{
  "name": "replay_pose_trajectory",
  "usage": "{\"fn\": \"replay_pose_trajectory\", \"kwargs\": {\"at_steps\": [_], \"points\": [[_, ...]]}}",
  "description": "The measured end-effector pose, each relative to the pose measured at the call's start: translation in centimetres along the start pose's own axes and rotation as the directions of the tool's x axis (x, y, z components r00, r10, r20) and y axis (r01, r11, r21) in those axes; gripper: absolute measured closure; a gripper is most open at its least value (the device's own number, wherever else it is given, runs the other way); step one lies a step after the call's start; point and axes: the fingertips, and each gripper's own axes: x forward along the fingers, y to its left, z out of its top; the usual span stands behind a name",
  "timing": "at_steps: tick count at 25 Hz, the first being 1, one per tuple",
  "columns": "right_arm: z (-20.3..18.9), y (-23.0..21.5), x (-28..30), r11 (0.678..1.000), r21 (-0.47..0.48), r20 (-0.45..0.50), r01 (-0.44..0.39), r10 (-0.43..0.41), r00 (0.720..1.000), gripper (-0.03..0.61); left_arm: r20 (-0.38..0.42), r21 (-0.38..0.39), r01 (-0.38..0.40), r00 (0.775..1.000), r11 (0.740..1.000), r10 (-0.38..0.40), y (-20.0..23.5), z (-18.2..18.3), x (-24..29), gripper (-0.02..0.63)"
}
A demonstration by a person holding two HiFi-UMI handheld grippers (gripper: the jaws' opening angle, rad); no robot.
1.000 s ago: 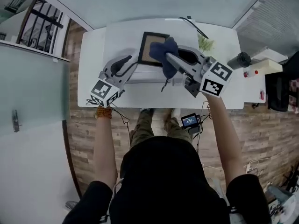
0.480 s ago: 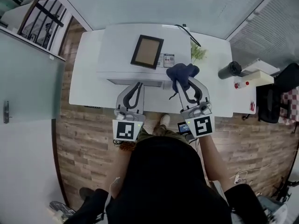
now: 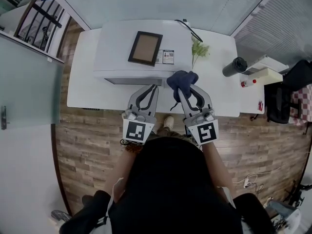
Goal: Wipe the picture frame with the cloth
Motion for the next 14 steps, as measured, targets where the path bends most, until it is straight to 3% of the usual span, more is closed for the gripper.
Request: {"fn": "replay_pose_trajectory", "kwargs": {"at_steps": [14], "points": [[-1.1, -1.4, -0.9, 0.999, 0.034, -0.005, 0.035, -0.035, 0.999, 0.516, -0.028, 0.026, 0.061, 0.998, 0.998, -0.06, -1.9, -0.6, 2.1, 0.594]]}}
